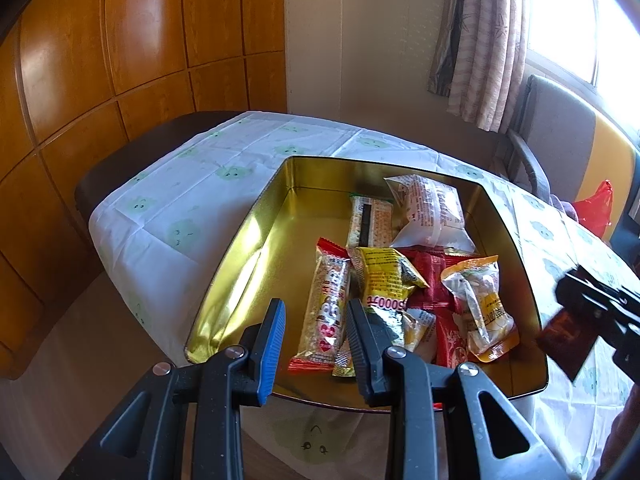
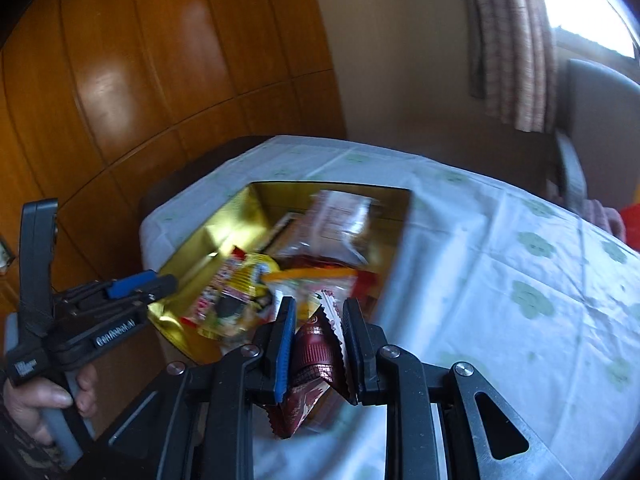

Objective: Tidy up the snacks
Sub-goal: 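Lower the red foil candy into the gold tin and open the right tool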

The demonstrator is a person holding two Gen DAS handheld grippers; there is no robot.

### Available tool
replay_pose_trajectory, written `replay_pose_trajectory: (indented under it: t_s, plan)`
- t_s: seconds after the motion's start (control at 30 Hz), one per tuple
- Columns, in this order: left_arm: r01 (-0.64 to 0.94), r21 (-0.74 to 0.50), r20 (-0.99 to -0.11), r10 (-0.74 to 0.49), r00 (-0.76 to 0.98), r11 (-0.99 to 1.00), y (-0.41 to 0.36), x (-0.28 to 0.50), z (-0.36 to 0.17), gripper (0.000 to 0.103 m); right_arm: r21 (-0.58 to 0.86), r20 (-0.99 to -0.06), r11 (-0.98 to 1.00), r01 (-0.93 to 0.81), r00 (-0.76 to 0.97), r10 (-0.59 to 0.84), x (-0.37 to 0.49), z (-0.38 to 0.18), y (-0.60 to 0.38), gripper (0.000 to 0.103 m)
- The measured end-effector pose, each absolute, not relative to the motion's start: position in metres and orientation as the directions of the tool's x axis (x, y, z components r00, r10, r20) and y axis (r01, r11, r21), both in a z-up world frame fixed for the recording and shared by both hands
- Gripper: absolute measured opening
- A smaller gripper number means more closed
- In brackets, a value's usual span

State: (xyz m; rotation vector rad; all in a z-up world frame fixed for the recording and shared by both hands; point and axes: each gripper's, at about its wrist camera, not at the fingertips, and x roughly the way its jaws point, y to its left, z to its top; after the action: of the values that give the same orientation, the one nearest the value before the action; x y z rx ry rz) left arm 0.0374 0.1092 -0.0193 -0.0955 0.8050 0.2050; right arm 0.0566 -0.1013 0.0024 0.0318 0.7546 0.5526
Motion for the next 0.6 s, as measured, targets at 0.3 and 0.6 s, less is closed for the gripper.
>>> replay_pose_trajectory:
  t_s: [0.3, 0.6]
  plan:
    - [-0.255, -0.014, -0.719, 0.167, 0.675, 0.967, 0.124, 0.034, -0.017, 0.031, 0.277, -0.648, 0.786, -0.552, 0.497, 0.577, 0.086, -0.004, -0.038, 0.025]
    - [-0.266, -0.018, -0.723, 0.171, 0.67, 0.964, 0.127, 0.033, -0.019, 0.031, 0.255, -0.712, 0.811, -0.527, 0.465, 0.526, 0.104, -0.035, -0.024, 0.026]
